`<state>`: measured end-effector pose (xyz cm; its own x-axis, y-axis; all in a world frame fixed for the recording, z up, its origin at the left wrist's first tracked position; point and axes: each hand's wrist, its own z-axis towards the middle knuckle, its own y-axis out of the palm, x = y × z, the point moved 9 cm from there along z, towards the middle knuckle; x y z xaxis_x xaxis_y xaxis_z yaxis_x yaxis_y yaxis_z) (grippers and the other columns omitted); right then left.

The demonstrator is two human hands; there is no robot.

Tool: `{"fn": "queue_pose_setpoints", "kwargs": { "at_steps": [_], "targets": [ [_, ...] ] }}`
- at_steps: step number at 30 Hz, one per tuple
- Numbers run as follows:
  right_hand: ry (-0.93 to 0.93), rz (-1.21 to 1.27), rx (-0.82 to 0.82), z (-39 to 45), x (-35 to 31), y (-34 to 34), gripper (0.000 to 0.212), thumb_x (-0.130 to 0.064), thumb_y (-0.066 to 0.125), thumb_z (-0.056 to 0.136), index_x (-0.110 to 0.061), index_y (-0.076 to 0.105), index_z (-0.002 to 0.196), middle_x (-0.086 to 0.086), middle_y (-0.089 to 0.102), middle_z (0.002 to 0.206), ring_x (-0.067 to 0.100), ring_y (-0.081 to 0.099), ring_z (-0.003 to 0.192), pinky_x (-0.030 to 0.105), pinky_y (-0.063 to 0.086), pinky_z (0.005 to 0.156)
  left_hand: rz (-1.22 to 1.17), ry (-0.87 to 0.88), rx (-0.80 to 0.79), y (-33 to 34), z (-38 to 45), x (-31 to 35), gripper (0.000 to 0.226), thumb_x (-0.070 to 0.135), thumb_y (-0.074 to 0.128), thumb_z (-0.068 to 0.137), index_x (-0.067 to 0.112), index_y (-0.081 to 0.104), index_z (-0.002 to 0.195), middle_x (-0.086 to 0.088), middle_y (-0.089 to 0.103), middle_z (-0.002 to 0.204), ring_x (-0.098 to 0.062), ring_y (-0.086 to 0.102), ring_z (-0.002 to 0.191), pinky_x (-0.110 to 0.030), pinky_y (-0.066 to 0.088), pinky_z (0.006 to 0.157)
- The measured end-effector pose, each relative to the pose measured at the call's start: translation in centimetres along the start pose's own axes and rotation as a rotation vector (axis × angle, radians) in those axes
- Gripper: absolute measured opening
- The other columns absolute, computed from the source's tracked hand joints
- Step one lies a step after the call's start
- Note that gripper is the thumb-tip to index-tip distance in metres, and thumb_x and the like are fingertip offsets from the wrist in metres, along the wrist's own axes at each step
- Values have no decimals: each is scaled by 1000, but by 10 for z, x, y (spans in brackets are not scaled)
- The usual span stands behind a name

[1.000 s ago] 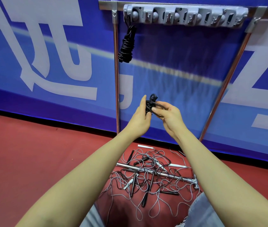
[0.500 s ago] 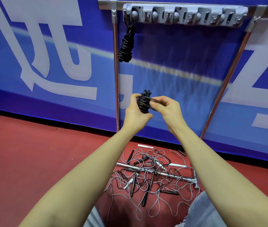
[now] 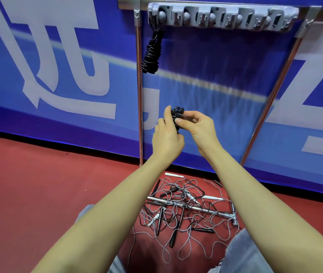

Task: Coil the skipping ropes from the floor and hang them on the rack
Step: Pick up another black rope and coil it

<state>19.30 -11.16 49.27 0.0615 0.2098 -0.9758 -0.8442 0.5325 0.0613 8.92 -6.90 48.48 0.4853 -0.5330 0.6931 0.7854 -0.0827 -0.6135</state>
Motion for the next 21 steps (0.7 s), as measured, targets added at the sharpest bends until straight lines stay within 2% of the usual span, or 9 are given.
{"fn": "queue_pose_setpoints", "kwargs": {
  "at_steps": [6,8,10,12,14,16,18,19,21],
  "targets": [
    [-56,-77,-32,-3,-1,2,21,0,69,81,-20,68,87,-4,71,89,7,66,86,16,51,78,-34,-59,31,-11,5,-4,58,11,56,82,28,34,132,-2,59,95,-22,55,81,-38,49,65],
    [-67,-122,-48,-2,0,0,19,1,65,84,-17,69,90,-4,71,89,8,67,87,17,51,81,-159,-70,-27,-8,7,-6,45,6,54,79,22,42,119,-2,62,86,-24,58,75,-39,51,61],
    [-66,-161,-70,-1,1,-1,20,3,62,85,-12,70,96,-2,72,89,8,68,85,16,51,79,-297,-102,-92,-1,6,-9,37,2,54,76,17,45,108,0,62,81,-20,57,71,-33,49,58],
    [-66,-191,-81,-1,0,-2,21,4,60,86,-9,70,99,-1,72,90,7,68,84,15,50,77,-412,-150,-160,5,5,-12,35,-1,57,74,15,48,104,3,60,79,-13,55,63,-22,45,51],
    [-72,-226,-102,-2,-3,-3,20,3,59,87,-11,71,97,-3,72,89,3,67,82,13,49,76,-485,-184,-218,9,5,-13,35,-2,59,73,17,49,100,4,57,76,-11,53,57,-19,43,49],
    [-86,-269,-121,-3,-6,-3,16,0,61,88,-11,70,94,-3,71,87,-1,66,78,11,48,75,-484,-197,-264,12,2,-16,34,-1,61,73,19,49,99,2,57,74,-13,55,56,-21,43,50],
    [-100,-329,-91,-3,-7,-6,7,-6,65,87,-10,69,90,-1,68,81,2,63,72,11,46,69,-446,-201,-270,13,1,-18,34,1,62,73,17,51,101,0,61,79,-18,60,62,-24,46,53],
    [-112,-373,-54,-3,-8,-9,2,-11,68,85,-11,67,86,-2,62,73,6,57,65,12,43,63,-420,-195,-255,12,2,-20,35,3,64,73,16,51,102,-2,62,84,-20,62,67,-26,48,55],
    [-132,-455,24,-2,-6,-14,15,-18,72,82,-9,61,78,-2,45,57,9,37,52,17,32,51,-317,-142,-202,8,5,-21,35,9,69,70,14,52,100,-5,60,93,-21,62,76,-27,48,60]
  ]
}}
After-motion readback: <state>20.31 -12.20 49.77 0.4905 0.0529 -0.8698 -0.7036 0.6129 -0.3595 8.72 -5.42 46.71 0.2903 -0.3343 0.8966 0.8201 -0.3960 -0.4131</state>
